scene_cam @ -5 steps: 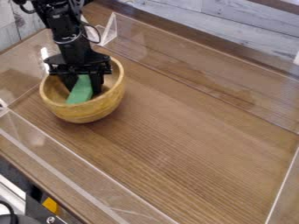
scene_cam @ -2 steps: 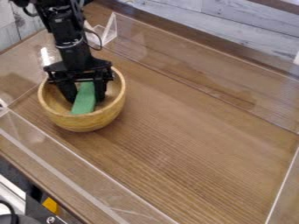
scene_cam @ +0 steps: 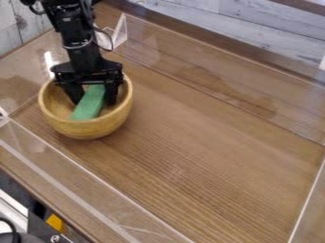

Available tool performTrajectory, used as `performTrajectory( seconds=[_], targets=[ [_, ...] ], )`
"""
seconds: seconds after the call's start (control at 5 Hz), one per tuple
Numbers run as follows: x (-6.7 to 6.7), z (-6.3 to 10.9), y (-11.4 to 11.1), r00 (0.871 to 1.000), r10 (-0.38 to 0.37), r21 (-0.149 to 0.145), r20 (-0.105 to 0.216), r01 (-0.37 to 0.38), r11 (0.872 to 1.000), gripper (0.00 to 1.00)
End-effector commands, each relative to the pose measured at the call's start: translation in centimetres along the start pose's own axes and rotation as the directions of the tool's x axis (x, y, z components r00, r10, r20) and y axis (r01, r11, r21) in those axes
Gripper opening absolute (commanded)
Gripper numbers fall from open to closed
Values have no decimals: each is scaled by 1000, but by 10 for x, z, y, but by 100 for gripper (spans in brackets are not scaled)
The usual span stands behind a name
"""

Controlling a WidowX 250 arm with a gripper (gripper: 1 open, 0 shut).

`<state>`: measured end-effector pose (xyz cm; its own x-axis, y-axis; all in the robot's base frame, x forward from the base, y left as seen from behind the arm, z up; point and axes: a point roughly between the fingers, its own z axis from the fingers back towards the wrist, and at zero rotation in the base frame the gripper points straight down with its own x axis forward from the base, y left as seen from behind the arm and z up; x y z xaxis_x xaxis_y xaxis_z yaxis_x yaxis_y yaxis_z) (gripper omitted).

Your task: Put the green block in the brown bowl

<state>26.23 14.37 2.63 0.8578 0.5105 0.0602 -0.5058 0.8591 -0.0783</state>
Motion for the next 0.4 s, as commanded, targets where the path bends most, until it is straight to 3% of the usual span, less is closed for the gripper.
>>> performTrajectory(
  seconds=[0.0,0.2],
  targets=[
    [10,10,3,999,-41,5,11,41,999,0],
    [14,18,7,998,-68,11,5,68,998,0]
  ],
)
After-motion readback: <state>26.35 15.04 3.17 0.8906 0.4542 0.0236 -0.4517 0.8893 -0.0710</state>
